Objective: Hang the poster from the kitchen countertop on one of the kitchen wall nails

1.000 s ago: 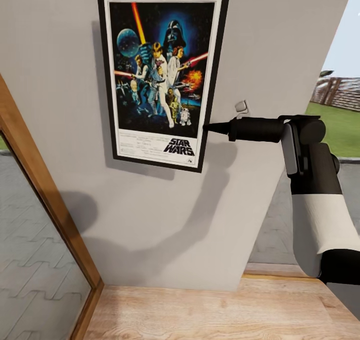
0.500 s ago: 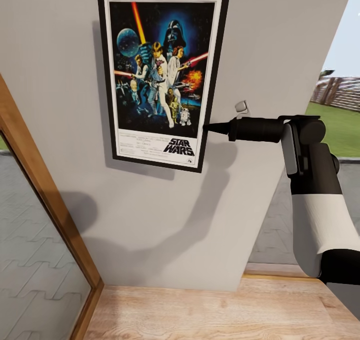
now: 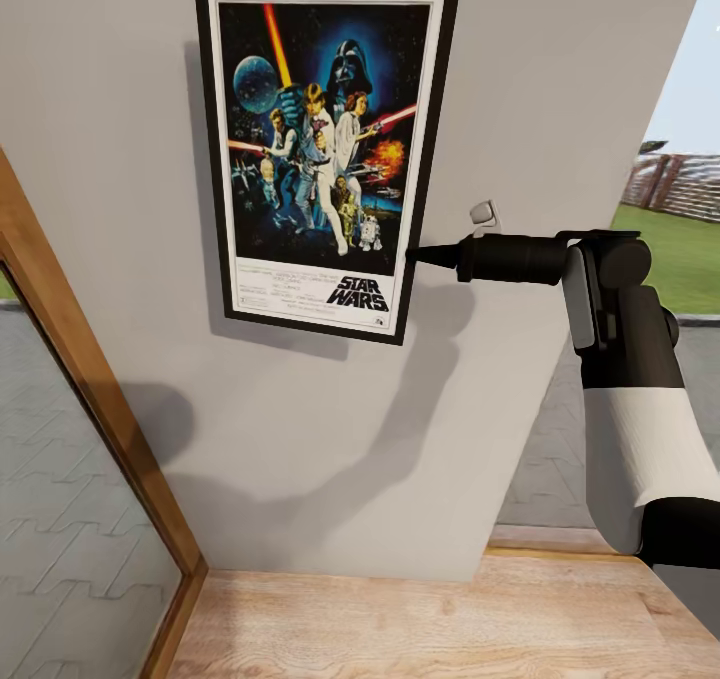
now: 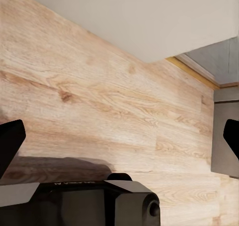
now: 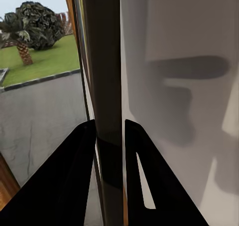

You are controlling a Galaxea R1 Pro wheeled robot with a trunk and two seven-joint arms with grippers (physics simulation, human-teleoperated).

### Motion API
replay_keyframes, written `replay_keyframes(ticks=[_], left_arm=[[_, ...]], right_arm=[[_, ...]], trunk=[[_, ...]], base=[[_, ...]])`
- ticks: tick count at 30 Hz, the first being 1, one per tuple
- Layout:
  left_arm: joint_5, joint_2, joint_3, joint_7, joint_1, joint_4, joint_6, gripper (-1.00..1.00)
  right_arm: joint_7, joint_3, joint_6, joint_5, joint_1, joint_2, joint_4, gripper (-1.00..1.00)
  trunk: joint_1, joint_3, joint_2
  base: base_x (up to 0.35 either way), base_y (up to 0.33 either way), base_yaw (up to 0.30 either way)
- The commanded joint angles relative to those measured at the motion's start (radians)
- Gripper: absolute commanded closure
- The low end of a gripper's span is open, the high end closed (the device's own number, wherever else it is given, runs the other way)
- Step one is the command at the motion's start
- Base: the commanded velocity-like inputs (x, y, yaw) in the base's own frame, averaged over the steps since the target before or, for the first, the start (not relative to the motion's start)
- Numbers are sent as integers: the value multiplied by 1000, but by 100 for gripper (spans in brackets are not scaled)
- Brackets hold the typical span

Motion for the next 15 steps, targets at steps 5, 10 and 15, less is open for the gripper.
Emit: replay_keyframes(ticks=[5, 10, 15], left_arm=[[1, 0, 0, -3, -1, 1, -5, -100], [1, 0, 0, -3, -1, 1, -5, -100], [1, 0, 0, -3, -1, 1, -5, -100]], right_arm=[[0, 0, 10, -7, -1, 0, 0, 100], [0, 0, 10, -8, -1, 0, 0, 100], [0, 0, 10, -7, -1, 0, 0, 100]], trunk=[[1, -2, -2], [1, -2, -2], [1, -2, -2]], base=[[0, 0, 0], [35, 0, 0], [163, 0, 0]])
